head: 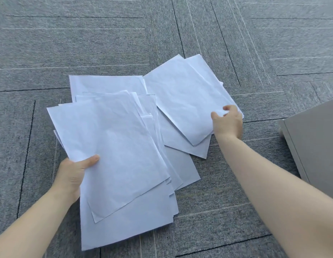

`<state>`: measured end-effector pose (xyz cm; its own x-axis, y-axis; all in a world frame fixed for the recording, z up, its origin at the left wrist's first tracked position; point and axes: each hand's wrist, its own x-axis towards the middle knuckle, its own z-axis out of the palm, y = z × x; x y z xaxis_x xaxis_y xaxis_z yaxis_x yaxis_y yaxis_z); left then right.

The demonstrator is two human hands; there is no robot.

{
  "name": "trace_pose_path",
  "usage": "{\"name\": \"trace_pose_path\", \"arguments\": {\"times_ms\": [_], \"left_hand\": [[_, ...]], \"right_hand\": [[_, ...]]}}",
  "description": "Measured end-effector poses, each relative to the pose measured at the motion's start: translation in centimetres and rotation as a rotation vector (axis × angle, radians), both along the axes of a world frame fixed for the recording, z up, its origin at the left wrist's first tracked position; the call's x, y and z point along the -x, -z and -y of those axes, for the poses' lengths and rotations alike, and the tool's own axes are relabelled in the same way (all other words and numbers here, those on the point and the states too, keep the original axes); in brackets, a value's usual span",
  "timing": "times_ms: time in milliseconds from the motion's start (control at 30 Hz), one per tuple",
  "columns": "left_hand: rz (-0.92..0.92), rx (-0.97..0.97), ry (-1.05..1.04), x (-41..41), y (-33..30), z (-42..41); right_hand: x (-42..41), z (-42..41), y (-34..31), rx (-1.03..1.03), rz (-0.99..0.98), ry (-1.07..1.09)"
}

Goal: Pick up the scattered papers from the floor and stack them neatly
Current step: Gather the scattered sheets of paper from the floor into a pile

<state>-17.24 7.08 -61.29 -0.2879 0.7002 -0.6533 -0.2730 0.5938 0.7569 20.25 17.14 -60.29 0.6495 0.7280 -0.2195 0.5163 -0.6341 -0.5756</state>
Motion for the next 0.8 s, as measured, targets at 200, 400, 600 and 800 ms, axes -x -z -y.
{"name": "trace_pose_path", "arguments": {"times_ms": [200,400,600,800], "left_hand": [[0.000,0.005,-0.003,0.6,0.3,0.2],[0.014,0.004,0.004,0.9,0.6,0.3],[0.022,0.033,-0.017,0.9,0.9,0.1],[0.042,0.064,-0.036,1.1,1.0,0.1]], "right_hand": [[-1.2,-3.9,-0.7,0.224,0.302,-0.172],[-2.4,-6.7,-0.9,0.417,0.278,-0.171],[-3.9,-8.7,-2.2,0.539,0.209,-0.159],[-4.0,-8.4,-2.9,0.460,-0.049,-0.162]]}}
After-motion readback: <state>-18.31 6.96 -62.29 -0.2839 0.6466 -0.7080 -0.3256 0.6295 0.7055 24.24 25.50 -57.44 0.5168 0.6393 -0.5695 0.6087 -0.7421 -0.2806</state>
